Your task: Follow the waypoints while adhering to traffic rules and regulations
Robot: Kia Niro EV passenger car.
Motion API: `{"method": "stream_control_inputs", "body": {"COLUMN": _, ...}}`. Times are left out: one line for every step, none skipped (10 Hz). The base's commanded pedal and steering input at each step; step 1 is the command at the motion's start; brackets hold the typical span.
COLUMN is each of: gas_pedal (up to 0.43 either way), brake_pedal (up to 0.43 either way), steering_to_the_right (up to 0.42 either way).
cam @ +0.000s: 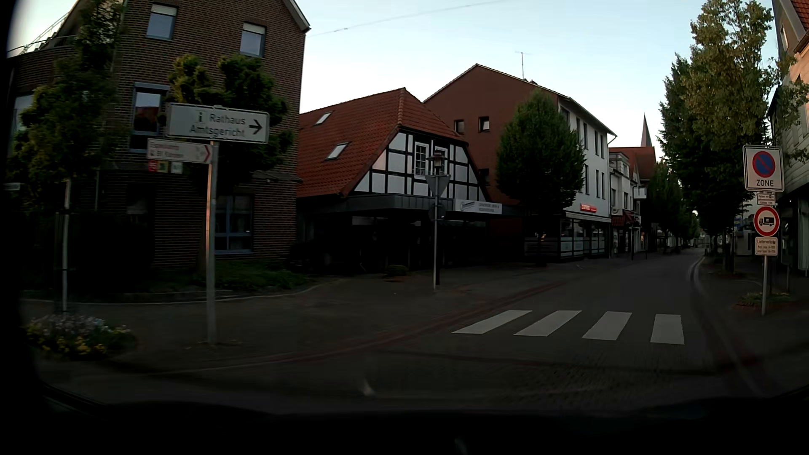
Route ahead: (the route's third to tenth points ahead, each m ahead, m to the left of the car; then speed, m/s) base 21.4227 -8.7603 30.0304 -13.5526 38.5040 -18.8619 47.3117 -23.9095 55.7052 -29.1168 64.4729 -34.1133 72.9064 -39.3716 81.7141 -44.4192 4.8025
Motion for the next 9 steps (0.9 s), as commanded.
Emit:
{"method": "stream_control_inputs", "body": {"gas_pedal": 0.098, "brake_pedal": 0.006, "steering_to_the_right": 0.235}}
{"method": "stream_control_inputs", "body": {"gas_pedal": 0.098, "brake_pedal": 0.006, "steering_to_the_right": 0.246}}
{"method": "stream_control_inputs", "body": {"gas_pedal": 0.087, "brake_pedal": 0.006, "steering_to_the_right": 0.248}}
{"method": "stream_control_inputs", "body": {"gas_pedal": 0.087, "brake_pedal": 0.006, "steering_to_the_right": 0.248}}
{"method": "stream_control_inputs", "body": {"gas_pedal": 0.087, "brake_pedal": 0.006, "steering_to_the_right": 0.247}}
{"method": "stream_control_inputs", "body": {"gas_pedal": 0.087, "brake_pedal": 0.006, "steering_to_the_right": 0.244}}
{"method": "stream_control_inputs", "body": {"gas_pedal": 0.098, "brake_pedal": 0.006, "steering_to_the_right": 0.239}}
{"method": "stream_control_inputs", "body": {"gas_pedal": 0.098, "brake_pedal": 0.006, "steering_to_the_right": 0.234}}
{"method": "stream_control_inputs", "body": {"gas_pedal": 0.098, "brake_pedal": 0.006, "steering_to_the_right": 0.223}}
